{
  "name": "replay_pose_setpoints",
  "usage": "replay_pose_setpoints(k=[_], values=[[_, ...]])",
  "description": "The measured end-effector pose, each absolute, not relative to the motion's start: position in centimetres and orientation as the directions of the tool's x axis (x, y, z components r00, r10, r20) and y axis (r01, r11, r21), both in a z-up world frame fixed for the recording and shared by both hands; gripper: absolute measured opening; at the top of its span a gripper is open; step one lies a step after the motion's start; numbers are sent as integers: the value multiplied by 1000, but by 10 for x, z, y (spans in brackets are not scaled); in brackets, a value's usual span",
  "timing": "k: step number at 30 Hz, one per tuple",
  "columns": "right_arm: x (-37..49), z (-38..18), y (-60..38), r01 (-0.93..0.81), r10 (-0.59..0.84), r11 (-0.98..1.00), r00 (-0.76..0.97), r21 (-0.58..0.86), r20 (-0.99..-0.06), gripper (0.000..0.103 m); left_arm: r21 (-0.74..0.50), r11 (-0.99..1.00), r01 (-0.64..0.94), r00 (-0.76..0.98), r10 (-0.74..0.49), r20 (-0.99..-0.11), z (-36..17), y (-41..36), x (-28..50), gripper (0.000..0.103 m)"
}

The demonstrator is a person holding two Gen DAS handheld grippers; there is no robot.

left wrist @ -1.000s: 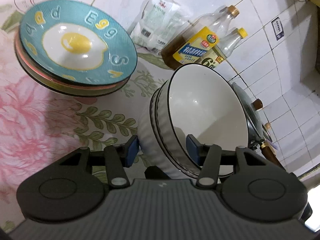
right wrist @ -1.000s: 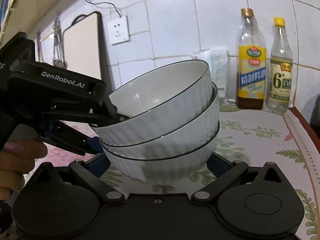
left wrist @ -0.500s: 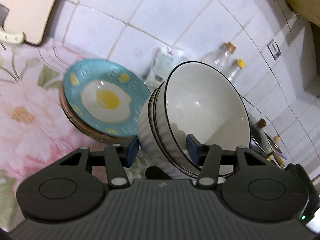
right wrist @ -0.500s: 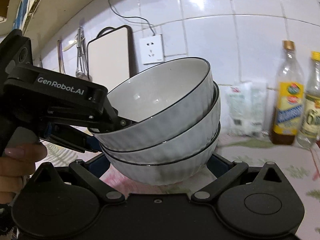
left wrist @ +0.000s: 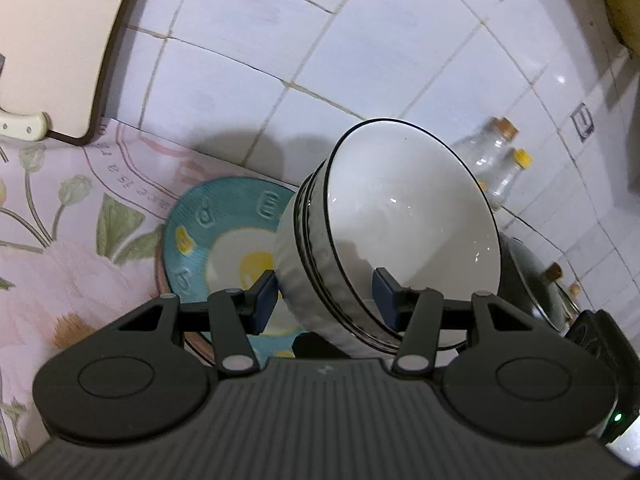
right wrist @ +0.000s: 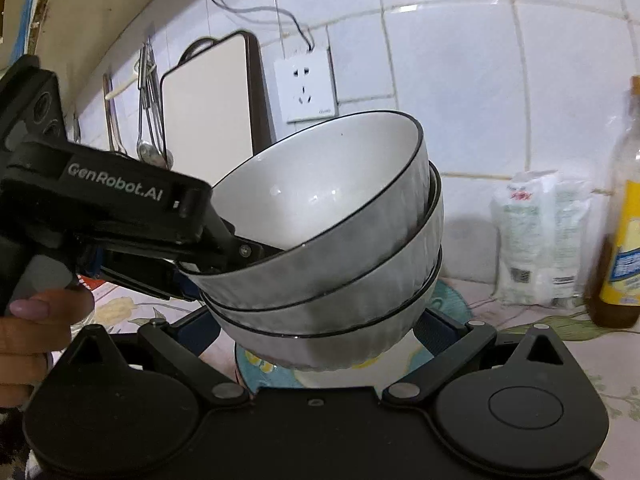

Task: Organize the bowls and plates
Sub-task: 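Carry the bowl stack onto the Egg plate and open the left gripper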

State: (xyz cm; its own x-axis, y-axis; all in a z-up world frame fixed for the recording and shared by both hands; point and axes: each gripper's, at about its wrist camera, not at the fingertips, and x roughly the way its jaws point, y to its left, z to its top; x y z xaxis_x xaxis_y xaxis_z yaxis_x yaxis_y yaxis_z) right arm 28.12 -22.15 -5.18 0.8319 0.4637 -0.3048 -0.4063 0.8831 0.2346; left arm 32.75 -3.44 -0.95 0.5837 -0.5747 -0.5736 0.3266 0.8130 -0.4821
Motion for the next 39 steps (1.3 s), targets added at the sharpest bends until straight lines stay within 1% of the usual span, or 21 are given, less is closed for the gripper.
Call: replay_pose_setpoints(k=[2,5,8,12,16,19,27,30,32,36,39], values=[[294,-56,-218,-409,477,876,815,257,-329,103,-471,824,314,595,-557,-579,-15,-34,335,50],[310,-61,-214,-401,480,875,795,272,-370,103,-489,823,288,590,-555,-587,-27,-29,348,50],[317,-66,-208,-404,479,877,786,261,-392,103,-496,827,264,588,-546,-598,-35,-27,357,50],[328,-72,-208,-402,493,868,767,291,-412,103,-476,843,250,591,-523,-615,-40,-30,364,50],[330,-75,-200,-369,452,891,776,265,-440,103,-511,828,231,575,-540,-615,-50,-27,368,50],[335,-79,-200,-367,457,889,762,275,-460,103,-483,843,235,584,-520,-623,-54,-30,369,50],[336,-85,-201,-377,451,892,766,249,-458,103,-507,837,207,575,-523,-630,-59,-30,374,51],[332,-84,-198,-366,433,902,773,230,-464,103,-491,849,194,580,-503,-641,-57,-32,373,52],[325,-83,-194,-359,410,912,781,199,-470,103,-461,868,183,597,-471,-649,-52,-34,366,55],[305,-78,-192,-340,372,927,799,156,-473,103,-417,885,207,668,-439,-601,-32,-33,345,64],[282,-73,-199,-314,354,935,812,165,-464,103,-366,903,225,723,-406,-559,-14,-29,323,68]])
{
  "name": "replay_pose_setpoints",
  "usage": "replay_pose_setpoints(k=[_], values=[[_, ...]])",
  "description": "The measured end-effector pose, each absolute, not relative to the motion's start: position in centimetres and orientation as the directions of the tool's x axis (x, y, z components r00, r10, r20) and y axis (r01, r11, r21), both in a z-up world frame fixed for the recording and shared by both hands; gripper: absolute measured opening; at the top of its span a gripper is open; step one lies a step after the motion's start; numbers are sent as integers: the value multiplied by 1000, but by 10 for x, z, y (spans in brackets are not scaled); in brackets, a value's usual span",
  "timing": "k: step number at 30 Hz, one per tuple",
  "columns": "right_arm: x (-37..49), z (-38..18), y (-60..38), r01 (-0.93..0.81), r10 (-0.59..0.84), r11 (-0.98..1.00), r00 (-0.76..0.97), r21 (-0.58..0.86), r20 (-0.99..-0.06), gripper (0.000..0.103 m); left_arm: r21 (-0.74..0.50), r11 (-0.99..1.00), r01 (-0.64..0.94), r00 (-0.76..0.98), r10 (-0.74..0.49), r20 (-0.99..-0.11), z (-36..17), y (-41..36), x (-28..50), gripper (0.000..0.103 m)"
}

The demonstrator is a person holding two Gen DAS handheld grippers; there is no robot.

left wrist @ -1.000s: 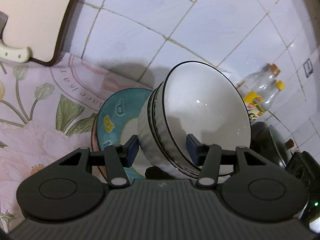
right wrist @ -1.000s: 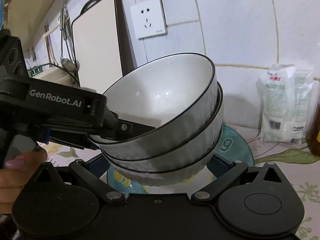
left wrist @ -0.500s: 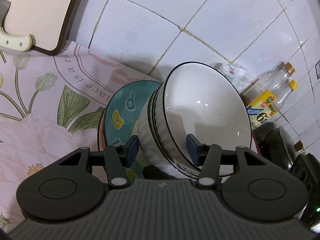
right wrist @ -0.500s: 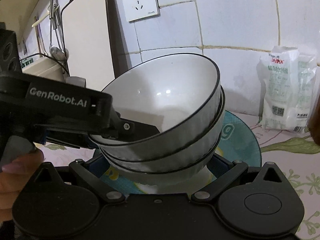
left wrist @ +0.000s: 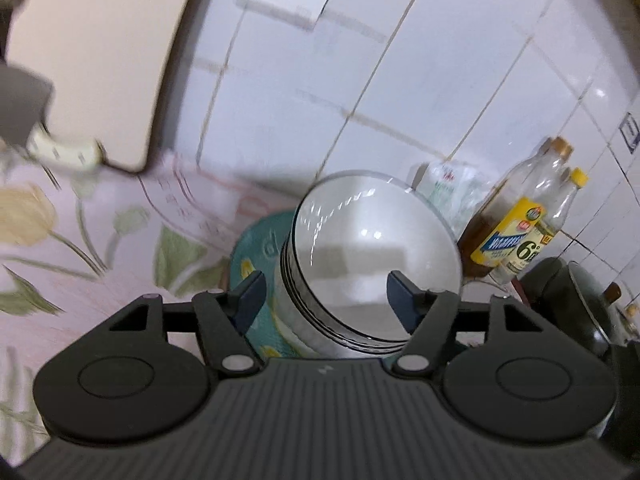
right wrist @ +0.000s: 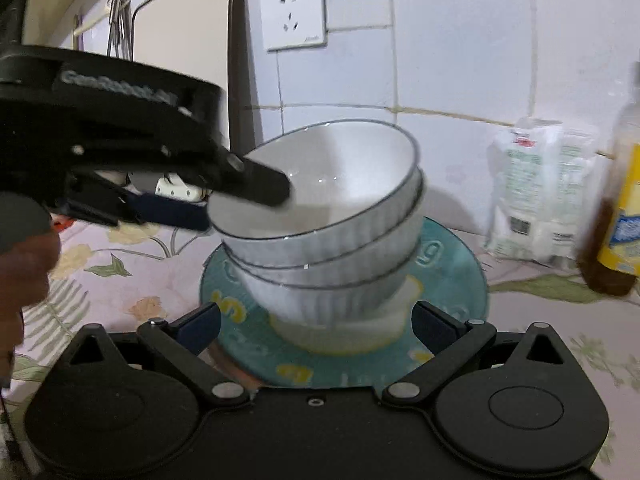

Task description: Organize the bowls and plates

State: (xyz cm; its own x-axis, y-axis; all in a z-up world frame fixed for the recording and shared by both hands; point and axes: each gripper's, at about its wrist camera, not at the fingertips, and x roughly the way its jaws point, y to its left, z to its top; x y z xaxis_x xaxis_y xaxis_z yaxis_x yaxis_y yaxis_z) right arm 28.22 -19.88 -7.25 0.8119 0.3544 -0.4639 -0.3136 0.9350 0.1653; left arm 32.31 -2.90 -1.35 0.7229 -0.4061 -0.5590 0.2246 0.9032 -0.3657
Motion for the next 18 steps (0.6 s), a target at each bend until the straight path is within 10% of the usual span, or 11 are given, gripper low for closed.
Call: replay_pose_setpoints(k=[18], values=[[159,-12,-241,-229,304,942,894,247,-328,103,-191,910,367,765,-412,-495,55,-11,195,75]])
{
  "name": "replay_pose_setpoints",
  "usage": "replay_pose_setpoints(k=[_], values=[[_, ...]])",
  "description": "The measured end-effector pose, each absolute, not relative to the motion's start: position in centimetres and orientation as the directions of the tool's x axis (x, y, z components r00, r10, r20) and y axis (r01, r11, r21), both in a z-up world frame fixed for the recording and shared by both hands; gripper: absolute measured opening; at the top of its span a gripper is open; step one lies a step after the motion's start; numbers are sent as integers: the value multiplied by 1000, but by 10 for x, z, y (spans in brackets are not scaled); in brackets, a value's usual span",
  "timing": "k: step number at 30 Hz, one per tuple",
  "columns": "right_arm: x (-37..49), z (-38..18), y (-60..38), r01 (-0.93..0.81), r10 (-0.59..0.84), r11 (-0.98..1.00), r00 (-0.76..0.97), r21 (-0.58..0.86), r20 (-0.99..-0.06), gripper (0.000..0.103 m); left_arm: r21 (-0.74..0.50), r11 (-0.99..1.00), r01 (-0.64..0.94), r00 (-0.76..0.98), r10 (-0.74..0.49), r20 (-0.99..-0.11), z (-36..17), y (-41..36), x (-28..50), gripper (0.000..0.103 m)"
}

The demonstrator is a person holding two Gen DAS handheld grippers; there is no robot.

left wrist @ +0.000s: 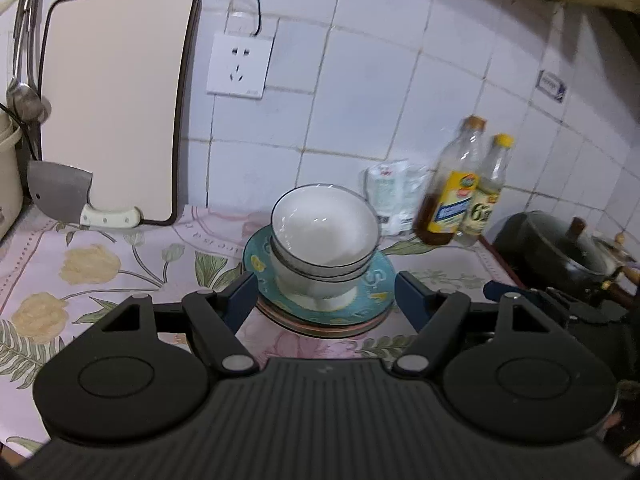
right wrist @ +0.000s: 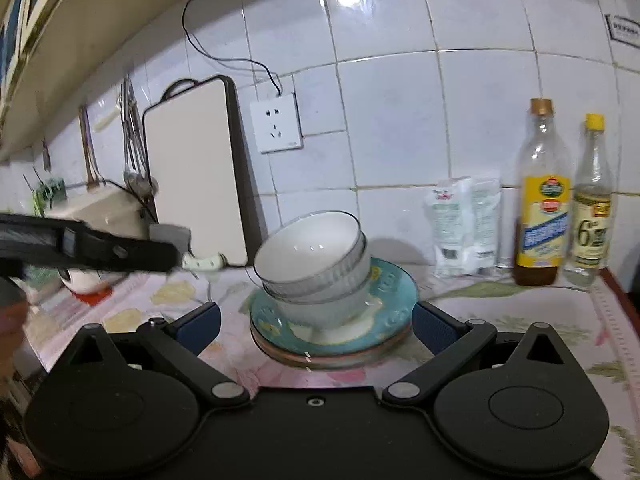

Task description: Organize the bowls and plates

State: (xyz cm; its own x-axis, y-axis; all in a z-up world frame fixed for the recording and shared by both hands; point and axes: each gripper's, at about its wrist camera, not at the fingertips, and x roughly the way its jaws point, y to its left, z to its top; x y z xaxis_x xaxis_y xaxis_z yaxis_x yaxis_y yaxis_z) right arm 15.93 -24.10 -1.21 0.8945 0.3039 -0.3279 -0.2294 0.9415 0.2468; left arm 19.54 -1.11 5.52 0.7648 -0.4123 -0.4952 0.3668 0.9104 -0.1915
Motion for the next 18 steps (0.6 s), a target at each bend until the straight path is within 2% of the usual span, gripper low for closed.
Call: replay_pose_setpoints(k=[5,9,12,15,18], values=[[142,-13,-237,-203,279,952,880,228,-385,103,-182,915,361,786,-403,-468,63,-2,167,78],[129,-14,-231,-92,165,978,890,188,-425,103,-137,930,342,818,-367,-444,56,7,145,83],[117,-9,-228,7,69,986,894,167,-444,103,-111,939,327,818,-339,-464,46,7,136,85],[102,-8,-237,21,94,971,880,237,-466,103,-105,942,320,816,-330,-475,33,8,130,91],[80,-11,-244,56,69,959,905,279,-420,103,-85,950,302,830,-306,-466,24,9,123,97]])
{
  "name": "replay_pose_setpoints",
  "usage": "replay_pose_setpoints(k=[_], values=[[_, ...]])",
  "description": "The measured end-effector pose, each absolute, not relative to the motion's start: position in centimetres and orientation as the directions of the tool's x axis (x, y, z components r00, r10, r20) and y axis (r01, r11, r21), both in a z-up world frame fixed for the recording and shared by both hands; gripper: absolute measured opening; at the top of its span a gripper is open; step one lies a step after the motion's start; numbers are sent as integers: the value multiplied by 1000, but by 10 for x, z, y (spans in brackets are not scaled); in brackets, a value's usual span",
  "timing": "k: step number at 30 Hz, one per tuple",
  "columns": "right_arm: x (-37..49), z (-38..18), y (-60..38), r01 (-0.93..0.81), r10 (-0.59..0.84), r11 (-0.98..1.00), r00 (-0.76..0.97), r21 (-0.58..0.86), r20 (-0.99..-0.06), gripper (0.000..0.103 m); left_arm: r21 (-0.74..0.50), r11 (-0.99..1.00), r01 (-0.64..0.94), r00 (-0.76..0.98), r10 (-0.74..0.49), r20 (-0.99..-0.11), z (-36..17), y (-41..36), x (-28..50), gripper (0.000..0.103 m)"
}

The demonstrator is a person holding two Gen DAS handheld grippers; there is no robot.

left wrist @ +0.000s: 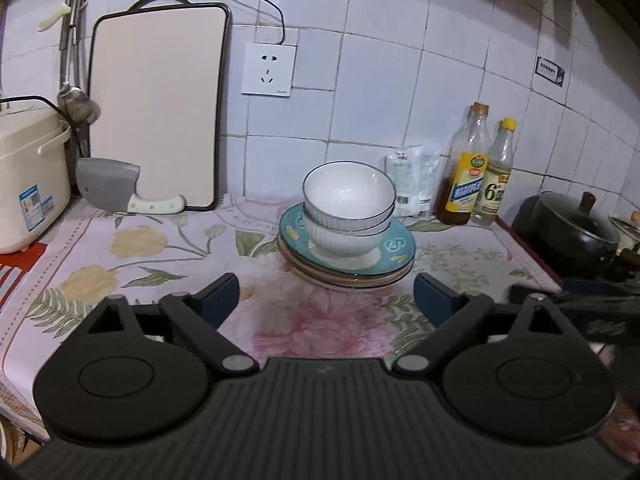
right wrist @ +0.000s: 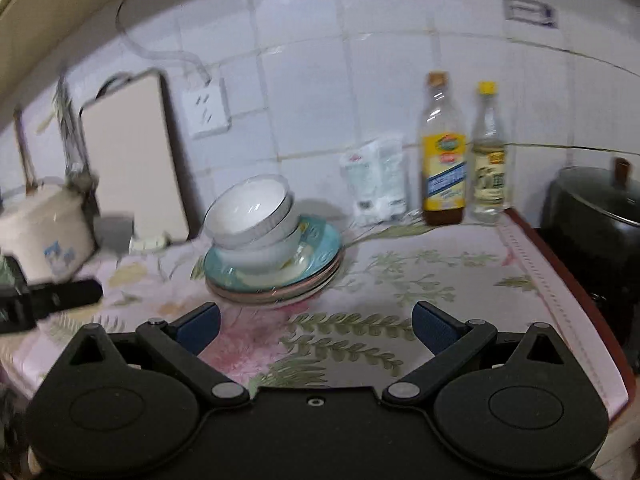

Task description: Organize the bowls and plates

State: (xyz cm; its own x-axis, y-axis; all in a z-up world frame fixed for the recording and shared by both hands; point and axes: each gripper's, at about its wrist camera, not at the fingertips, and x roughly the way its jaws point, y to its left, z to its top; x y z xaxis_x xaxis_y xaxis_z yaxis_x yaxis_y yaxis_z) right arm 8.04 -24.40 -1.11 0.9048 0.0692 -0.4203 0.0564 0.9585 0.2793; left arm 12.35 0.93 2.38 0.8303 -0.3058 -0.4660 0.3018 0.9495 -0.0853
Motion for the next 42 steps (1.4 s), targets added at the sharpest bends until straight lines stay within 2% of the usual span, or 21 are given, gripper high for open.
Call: replay_pose_setpoints(k=[3,6,9,12,16,22,29,36,42], values=[[65,-11,-248,52,52,964,924,261,-378,103,-53,961,272,841,-264,-473,15,8,122,98],[48,-7,-243,86,-15,979,936,185,-352,103,-77,961,266,848,-271,-456,9,6,121,99],[38,-4,-239,85,-31,986,937,142,-348,103,-89,959,268,862,-280,-422,7,3,111,102],[29,-2,-239,102,-52,987,935,126,-351,103,-46,973,227,891,-226,-393,5,-4,97,103],[16,0,-234,130,-85,985,937,113,-338,103,-36,977,210,876,-204,-437,3,-8,87,103],[0,3,-223,137,-88,985,923,106,-374,103,13,985,173,876,-148,-458,-1,-11,70,103],[-1,-1,-214,144,-118,989,921,44,-371,103,1,981,195,861,-171,-480,-3,-11,66,103],[-9,-3,-212,135,-110,990,935,49,-337,103,23,976,218,863,-181,-471,-5,-15,62,103],[-3,-10,-217,192,-168,980,931,44,-325,103,39,980,194,870,-153,-469,-11,-16,62,103]])
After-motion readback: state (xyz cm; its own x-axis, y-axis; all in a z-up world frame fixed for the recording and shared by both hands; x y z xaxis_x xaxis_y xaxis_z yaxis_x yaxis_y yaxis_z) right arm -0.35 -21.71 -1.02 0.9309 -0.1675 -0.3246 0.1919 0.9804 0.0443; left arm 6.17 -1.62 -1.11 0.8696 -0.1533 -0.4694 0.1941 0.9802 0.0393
